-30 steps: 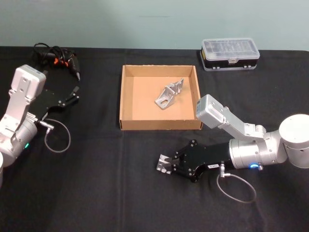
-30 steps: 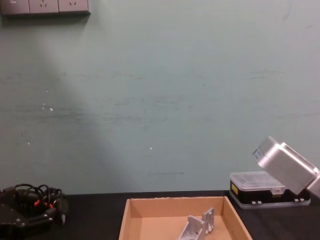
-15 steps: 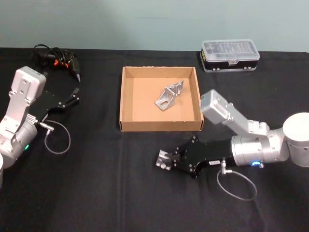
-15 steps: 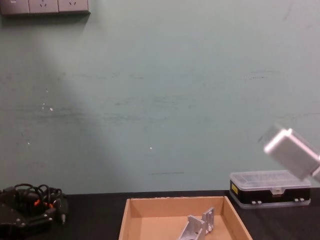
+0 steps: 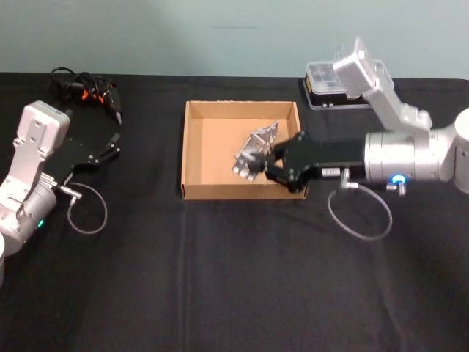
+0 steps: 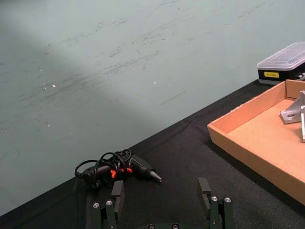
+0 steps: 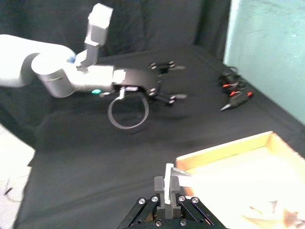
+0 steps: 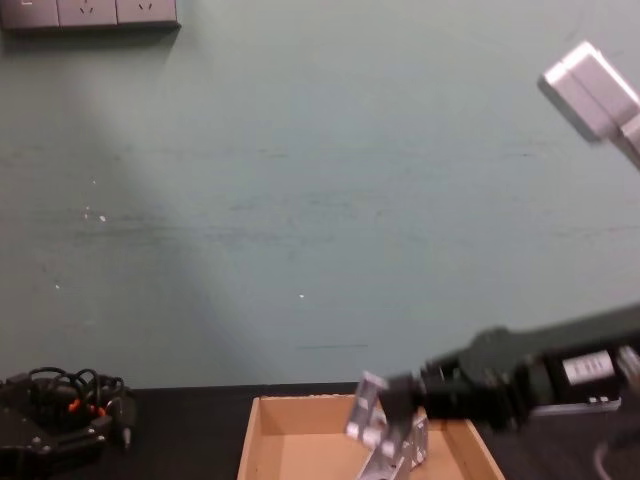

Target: Use one hand to pick up the angle iron from the table and place it into the box.

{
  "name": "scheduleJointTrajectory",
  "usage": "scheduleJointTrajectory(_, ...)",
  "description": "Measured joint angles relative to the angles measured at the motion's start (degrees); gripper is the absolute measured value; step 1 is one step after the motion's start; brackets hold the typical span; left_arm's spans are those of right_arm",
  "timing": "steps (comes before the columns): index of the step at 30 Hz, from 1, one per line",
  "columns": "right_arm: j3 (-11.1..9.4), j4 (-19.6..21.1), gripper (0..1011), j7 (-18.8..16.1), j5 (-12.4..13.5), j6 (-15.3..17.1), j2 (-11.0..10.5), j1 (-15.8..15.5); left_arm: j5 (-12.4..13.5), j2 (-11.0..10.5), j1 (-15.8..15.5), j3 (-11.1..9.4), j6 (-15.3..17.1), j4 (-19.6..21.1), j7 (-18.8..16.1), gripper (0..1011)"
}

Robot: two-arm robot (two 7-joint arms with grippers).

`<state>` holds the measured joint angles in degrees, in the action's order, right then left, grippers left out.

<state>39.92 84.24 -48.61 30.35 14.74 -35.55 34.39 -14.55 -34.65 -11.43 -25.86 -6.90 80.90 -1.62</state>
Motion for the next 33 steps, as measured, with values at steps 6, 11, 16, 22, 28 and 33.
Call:
scheduleJointTrajectory(6, 2.1, -5.3, 69, 1.6, -1.2, 3.6, 3.3, 6.0, 0.0, 0.0, 0.0, 0.0, 0.0, 0.0, 0.0, 1000)
scheduleJointTrajectory(11, 4.4, -10.7, 70, 2.7, -2.9, 6.0, 6.6, 9.9, 0.0, 0.0, 0.0, 0.0, 0.0, 0.0, 0.0, 1000)
scheduleJointTrajectory(16, 7.0, -16.8, 70, 3.3, -5.0, 7.7, 10.7, 13.4, 0.0, 0.0, 0.0, 0.0, 0.0, 0.0, 0.0, 1000)
scheduleJointTrajectory(22, 9.2, -23.3, 70, 3.1, -6.8, 8.8, 15.1, 16.1, 0.0, 0.0, 0.0, 0.0, 0.0, 0.0, 0.0, 1000)
scheduleJointTrajectory(28, 10.7, -27.5, 70, 3.0, -9.0, 8.1, 17.9, 17.3, 0.0, 0.0, 0.0, 0.0, 0.0, 0.0, 0.0, 1000)
scheduleJointTrajectory(33, 11.5, -30.6, 70, 3.4, -11.0, 7.2, 19.7, 17.6, 0.0, 0.0, 0.0, 0.0, 0.0, 0.0, 0.0, 1000)
